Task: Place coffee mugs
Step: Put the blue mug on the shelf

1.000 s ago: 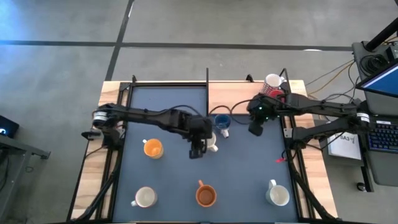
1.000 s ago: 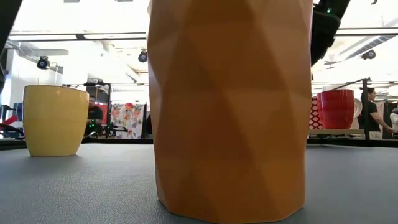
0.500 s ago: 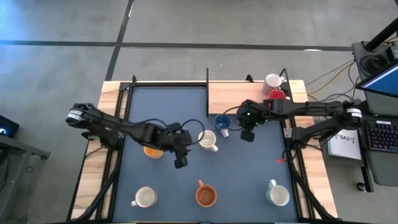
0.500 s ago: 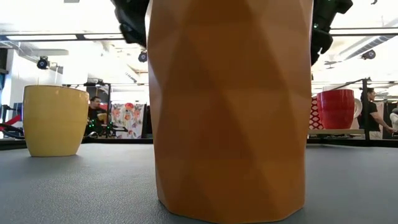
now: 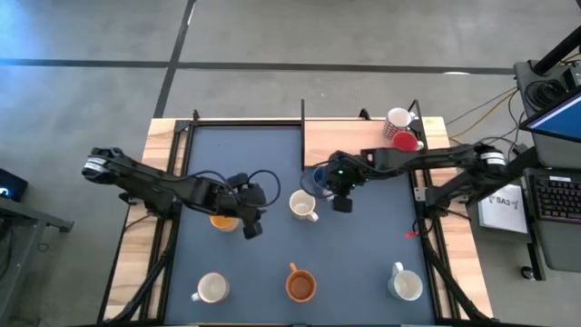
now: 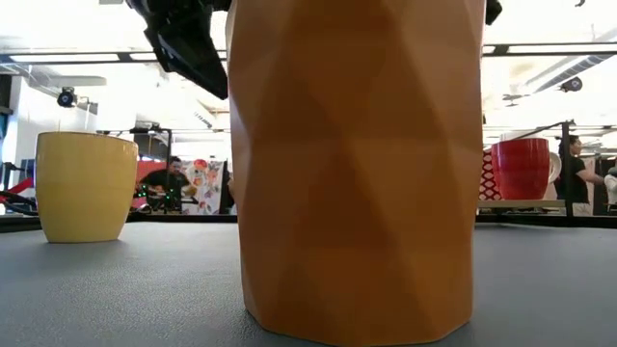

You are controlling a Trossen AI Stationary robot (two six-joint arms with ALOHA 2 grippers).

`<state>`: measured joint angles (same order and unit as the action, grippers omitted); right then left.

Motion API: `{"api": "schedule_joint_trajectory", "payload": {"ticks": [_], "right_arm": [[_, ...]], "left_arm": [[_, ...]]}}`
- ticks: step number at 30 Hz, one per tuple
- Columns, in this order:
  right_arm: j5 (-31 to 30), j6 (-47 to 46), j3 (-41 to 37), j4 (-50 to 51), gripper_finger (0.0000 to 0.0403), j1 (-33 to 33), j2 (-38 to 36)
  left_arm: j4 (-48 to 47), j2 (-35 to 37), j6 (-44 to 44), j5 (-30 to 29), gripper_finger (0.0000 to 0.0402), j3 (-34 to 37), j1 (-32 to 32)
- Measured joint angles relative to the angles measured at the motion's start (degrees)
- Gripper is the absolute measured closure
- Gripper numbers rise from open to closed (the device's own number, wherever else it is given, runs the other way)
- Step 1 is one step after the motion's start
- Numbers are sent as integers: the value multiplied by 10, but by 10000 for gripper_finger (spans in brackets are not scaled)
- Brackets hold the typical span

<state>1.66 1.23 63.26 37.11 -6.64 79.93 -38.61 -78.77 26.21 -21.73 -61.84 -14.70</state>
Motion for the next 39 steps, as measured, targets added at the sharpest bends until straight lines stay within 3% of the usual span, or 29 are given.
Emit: {"api": "schedule_joint_trajectory", "payload": {"ticks": [4,8,24,29,39], "right_arm": [[3,14,35,2,390,0,43],[-3,-29,61,2,386,-1,75],[-10,-161,125,24,251,-3,121],[-95,-219,129,64,241,-10,115],[-62,-269,119,72,241,-33,148]], "left_arm": [[-11,10,0,-3,276,7,0],[-32,12,0,-3,276,7,0],[-124,12,-34,-18,277,9,0],[-137,13,-33,-18,277,14,0],[-127,18,-25,-18,277,39,0]]}}
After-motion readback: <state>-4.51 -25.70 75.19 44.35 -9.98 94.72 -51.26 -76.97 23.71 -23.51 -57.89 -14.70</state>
